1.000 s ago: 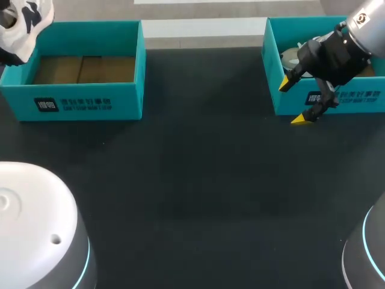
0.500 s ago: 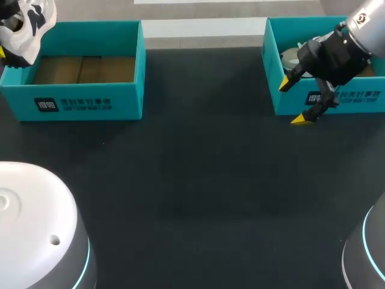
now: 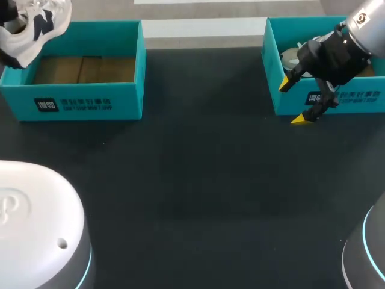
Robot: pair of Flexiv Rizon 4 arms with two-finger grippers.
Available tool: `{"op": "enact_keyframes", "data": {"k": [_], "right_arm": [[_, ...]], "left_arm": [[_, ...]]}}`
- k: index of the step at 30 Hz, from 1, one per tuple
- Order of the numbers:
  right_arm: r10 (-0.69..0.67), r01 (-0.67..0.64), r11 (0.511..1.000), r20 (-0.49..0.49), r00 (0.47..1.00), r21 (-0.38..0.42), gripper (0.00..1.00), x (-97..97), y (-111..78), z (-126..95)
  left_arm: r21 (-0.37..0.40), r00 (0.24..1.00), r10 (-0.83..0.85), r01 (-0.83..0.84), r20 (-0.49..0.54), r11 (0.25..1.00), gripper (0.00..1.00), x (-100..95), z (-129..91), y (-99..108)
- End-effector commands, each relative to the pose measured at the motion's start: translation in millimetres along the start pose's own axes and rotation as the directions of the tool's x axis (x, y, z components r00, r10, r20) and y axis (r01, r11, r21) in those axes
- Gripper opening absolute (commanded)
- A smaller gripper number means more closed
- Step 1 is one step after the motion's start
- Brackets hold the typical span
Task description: Take the shoe out of the shoebox, open the shoe tongue, remove and reinsert the insole, then place the shoe into the shoebox
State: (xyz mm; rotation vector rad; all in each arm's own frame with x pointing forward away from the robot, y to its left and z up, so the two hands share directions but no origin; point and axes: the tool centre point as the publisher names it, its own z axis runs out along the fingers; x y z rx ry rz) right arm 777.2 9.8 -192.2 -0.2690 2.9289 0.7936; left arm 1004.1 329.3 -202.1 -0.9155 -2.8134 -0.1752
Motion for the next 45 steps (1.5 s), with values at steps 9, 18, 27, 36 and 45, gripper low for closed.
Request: {"op": "enact_keyframes", "data": {"k": [9, 18, 27, 36, 45], "right_arm": [[0.000, 0.000, 1.000, 0.000, 1.000, 0.003, 1.00, -0.5, 0.2, 1], [0.000, 0.000, 1.000, 0.000, 1.000, 0.003, 1.00, -0.5, 0.2, 1], [0.000, 0.000, 1.000, 0.000, 1.000, 0.003, 1.00, -0.5, 0.2, 1], [0.000, 0.000, 1.000, 0.000, 1.000, 0.003, 1.00, -0.5, 0.2, 1], [0.000, 0.000, 1.000, 0.000, 1.000, 0.003, 1.00, -0.5, 0.2, 1]], "left_arm": [[-0.208, 0.593, 0.773, -0.804, -0.225, 0.557, 0.00, -3.0, -15, 33], [-0.224, 0.544, 0.806, -0.837, -0.235, 0.499, 0.00, -8.4, -20, 33], [-0.224, 0.544, 0.806, -0.837, -0.235, 0.499, 0.00, -8.4, -20, 33], [-0.202, 0.614, 0.772, -0.787, -0.166, 0.583, 0.00, -12.4, -14, 25], [-0.211, 0.598, 0.785, -0.798, -0.163, 0.564, 0.00, -25.4, -14, 20]]}}
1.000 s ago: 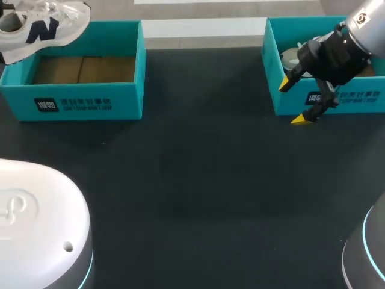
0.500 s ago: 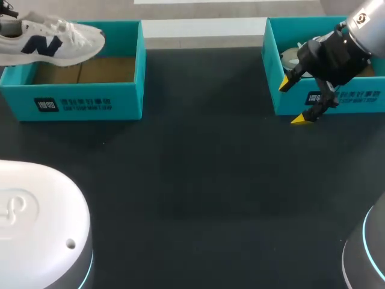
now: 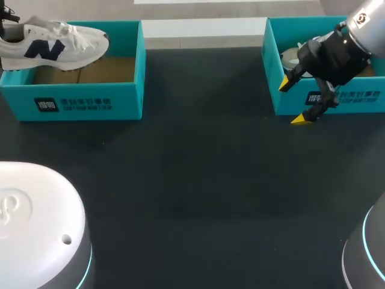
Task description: Take the shoe out of the shoebox, open the shoe tongue, remove and reinsert the insole, then place the shoe into the shoebox
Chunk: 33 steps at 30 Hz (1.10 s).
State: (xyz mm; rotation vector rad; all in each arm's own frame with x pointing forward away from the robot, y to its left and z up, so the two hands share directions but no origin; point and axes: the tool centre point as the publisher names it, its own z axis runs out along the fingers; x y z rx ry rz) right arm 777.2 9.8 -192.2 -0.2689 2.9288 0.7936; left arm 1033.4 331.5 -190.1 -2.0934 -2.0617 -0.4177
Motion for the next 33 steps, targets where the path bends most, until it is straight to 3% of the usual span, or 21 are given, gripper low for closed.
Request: {"op": "enact_keyframes", "data": {"k": [1, 16, 33], "right_arm": [[0.000, 0.000, 1.000, 0.000, 1.000, 0.003, 1.00, -0.4, 0.2, 1], [0.000, 0.000, 1.000, 0.000, 1.000, 0.003, 1.00, -0.4, 0.2, 1], [0.000, 0.000, 1.000, 0.000, 1.000, 0.003, 1.00, -0.4, 0.2, 1]], "left_arm": [[-0.006, 1.000, 0.008, -0.009, -0.007, 1.000, 0.00, -3.7, 4, 6], [0.023, 0.998, 0.067, -0.067, 0.006, 0.997, 0.00, -23.1, 41, 45], [0.052, 0.995, 0.094, -0.093, -0.013, 0.994, 0.00, -52.6, 81, 29]]}}
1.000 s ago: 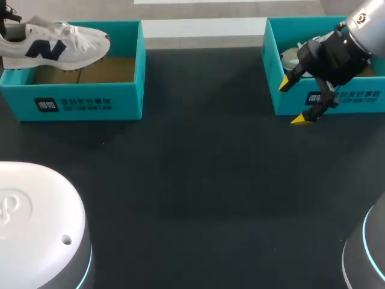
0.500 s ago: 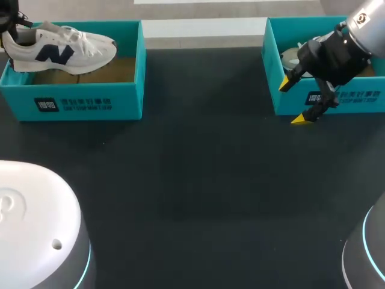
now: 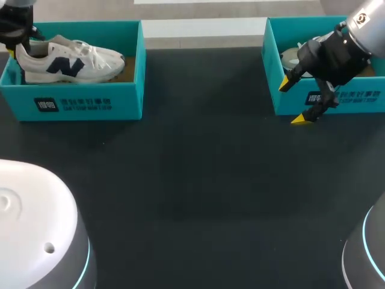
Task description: Take the shoe out of the shoebox, open the shoe tongue, remove and reinsert the insole, then place the shoe into the shoebox
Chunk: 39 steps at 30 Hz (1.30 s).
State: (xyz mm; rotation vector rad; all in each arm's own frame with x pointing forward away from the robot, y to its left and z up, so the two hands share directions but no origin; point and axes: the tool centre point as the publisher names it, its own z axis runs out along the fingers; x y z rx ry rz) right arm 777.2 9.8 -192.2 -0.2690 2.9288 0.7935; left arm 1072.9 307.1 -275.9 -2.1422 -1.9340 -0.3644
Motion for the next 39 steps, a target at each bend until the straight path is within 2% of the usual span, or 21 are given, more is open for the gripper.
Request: {"op": "enact_keyframes", "data": {"k": [1, 15, 39], "right_arm": [[0.000, 0.000, 1.000, 0.000, 1.000, 0.003, 1.00, -0.5, 0.2, 1], [0.000, 0.000, 1.000, 0.000, 1.000, 0.003, 1.00, -0.5, 0.2, 1], [0.000, 0.000, 1.000, 0.000, 1.000, 0.003, 1.00, -0.5, 0.2, 1]], "left_arm": [[0.006, 1.000, 0.000, 0.000, -0.002, 1.000, 0.00, -4.4, 7, -6], [0.036, 1.000, 0.012, -0.012, 0.006, 0.999, 0.00, -21.5, 35, -25], [0.098, 0.999, 0.053, -0.053, -0.001, 0.994, 0.00, -41.0, 86, -35]]}}
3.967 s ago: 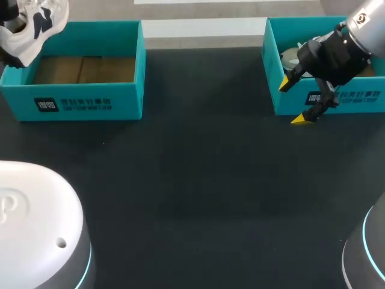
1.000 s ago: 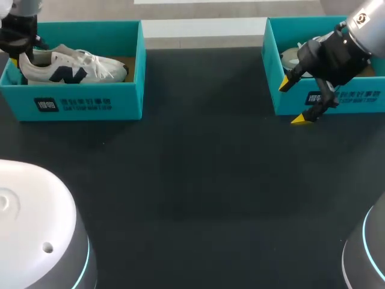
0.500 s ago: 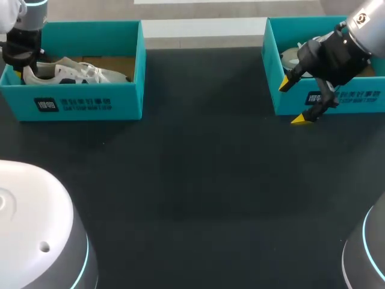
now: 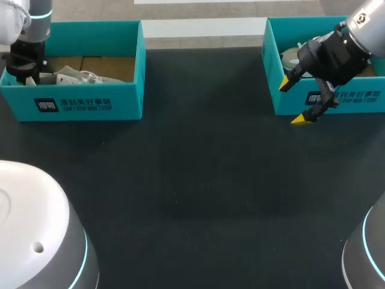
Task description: Take the shoe out of the shoebox, open the shoe tongue, remove and reinsert the insole, then place the shoe into the shoebox
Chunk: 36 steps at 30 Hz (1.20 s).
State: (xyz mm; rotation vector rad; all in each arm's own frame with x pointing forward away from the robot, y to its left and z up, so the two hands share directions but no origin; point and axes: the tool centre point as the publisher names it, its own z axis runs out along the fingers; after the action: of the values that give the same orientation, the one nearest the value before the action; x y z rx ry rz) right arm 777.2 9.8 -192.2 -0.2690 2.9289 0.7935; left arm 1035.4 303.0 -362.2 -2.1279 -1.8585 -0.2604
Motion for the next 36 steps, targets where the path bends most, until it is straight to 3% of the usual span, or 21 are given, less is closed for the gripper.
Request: {"op": "enact_keyframes", "data": {"k": [1, 3, 4, 5, 8, 15, 26, 36], "right_arm": [[0.000, 0.000, 1.000, 0.000, 1.000, 0.003, 1.00, -0.5, 0.2, 1], [0.000, 0.000, 1.000, 0.000, 1.000, 0.003, 1.00, -0.5, 0.2, 1], [0.000, 0.000, 1.000, 0.000, 1.000, 0.003, 1.00, -0.5, 0.2, 1], [0.000, 0.000, 1.000, 0.000, 1.000, 0.003, 1.00, -0.5, 0.2, 1], [0.000, 0.000, 1.000, 0.000, 1.000, 0.003, 1.00, -0.5, 0.2, 1], [0.000, 0.000, 1.000, 0.000, 1.000, 0.003, 1.00, -0.5, 0.2, 1], [0.000, 0.000, 1.000, 0.000, 1.000, 0.003, 1.00, -0.5, 0.2, 1], [0.000, 0.000, 1.000, 0.000, 1.000, 0.003, 1.00, -0.5, 0.2, 1]], "left_arm": [[0.010, 1.000, 0.011, -0.011, -0.003, 1.000, 0.00, -5.0, 8, 2], [0.031, 1.000, 0.018, -0.018, 0.006, 0.999, 0.00, -5.6, 11, 3], [0.028, 1.000, 0.019, -0.019, 0.005, 0.999, 0.21, -5.6, 11, 4], [0.026, 1.000, 0.023, -0.023, 0.003, 0.999, 0.29, -5.6, 12, 3], [0.020, 0.999, 0.038, -0.038, 0.002, 0.999, 0.42, -5.7, 12, 1], [0.004, 0.998, 0.056, -0.056, 0.029, 0.998, 0.44, -2.4, 3, -1], [-0.057, 0.989, 0.076, -0.070, 0.125, 0.996, 0.59, 3.9, -35, -2], [-0.106, 0.972, 0.077, -0.054, 0.222, 0.993, 0.61, 12.5, -79, -8]]}}
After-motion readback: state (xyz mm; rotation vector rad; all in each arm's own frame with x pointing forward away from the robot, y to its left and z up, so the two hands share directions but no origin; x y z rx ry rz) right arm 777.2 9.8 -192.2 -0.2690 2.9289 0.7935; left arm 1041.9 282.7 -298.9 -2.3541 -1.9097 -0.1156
